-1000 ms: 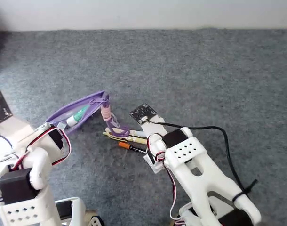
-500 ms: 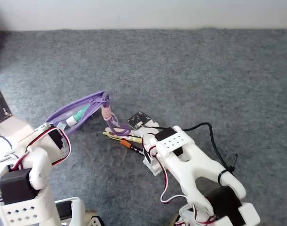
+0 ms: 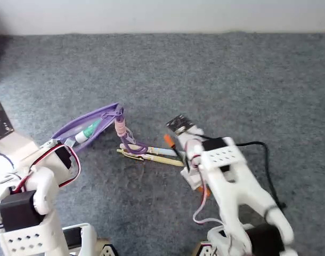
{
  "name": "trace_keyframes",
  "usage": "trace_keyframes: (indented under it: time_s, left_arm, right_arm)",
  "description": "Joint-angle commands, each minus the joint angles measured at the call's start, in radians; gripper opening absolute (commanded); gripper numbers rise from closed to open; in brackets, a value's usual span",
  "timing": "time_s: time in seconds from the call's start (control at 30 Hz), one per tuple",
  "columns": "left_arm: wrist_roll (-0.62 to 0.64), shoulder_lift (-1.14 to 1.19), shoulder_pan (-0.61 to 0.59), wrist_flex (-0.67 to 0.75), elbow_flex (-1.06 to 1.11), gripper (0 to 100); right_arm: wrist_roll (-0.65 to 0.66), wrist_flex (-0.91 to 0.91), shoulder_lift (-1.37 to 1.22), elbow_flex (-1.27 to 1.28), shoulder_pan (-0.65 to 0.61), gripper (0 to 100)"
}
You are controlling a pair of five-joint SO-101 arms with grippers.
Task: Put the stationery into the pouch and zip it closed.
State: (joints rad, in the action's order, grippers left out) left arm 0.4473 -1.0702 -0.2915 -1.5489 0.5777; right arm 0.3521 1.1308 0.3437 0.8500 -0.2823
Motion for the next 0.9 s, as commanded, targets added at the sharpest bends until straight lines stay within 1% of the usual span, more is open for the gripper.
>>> trace_keyframes:
  time_s: [0.0,0.1,0.2,0.3,0.33,0.4,0.47,0.5,0.53,0.67,0.8,0.87]
  left_arm:
    - [0.011,-0.006,0.000,-0.005,-0.015,1]
    - [0.011,-0.006,0.002,-0.005,-0.015,1]
    - [0.012,-0.006,0.002,-0.003,-0.015,1]
    - [0.012,-0.006,0.002,-0.003,-0.015,1]
    - [0.012,-0.006,0.002,-0.003,-0.015,1]
    - [0.012,-0.006,0.002,-0.002,-0.015,1]
    - [0.012,-0.006,0.002,0.000,-0.015,1]
    - [0.012,-0.006,0.002,0.000,-0.015,1]
    - [0.012,-0.006,0.002,0.000,-0.015,1]
    - [0.012,-0.006,0.002,-0.002,-0.015,1]
    - [0.012,-0.006,0.002,-0.005,-0.015,1]
    - [0.012,-0.006,0.002,-0.005,-0.015,1]
  right_arm:
    - [0.058,0.074,0.165,0.006,0.090,0.8]
    - [0.098,0.096,0.211,0.060,0.191,0.8]
    - [0.184,0.084,0.216,0.146,0.294,0.9]
    - [0.242,-0.019,0.225,0.206,0.377,1.7]
    - [0.250,-0.045,0.225,0.209,0.401,3.9]
    - [0.250,-0.065,0.225,0.210,0.433,12.6]
    - [0.249,-0.062,0.225,0.210,0.440,22.7]
    - [0.247,-0.062,0.225,0.210,0.438,26.3]
    - [0.245,-0.065,0.225,0.210,0.437,27.9]
    - [0.235,-0.108,0.219,0.201,0.384,24.4]
    - [0.147,-0.240,0.214,0.192,0.305,20.5]
    - [0.140,-0.292,0.211,0.189,0.259,19.3]
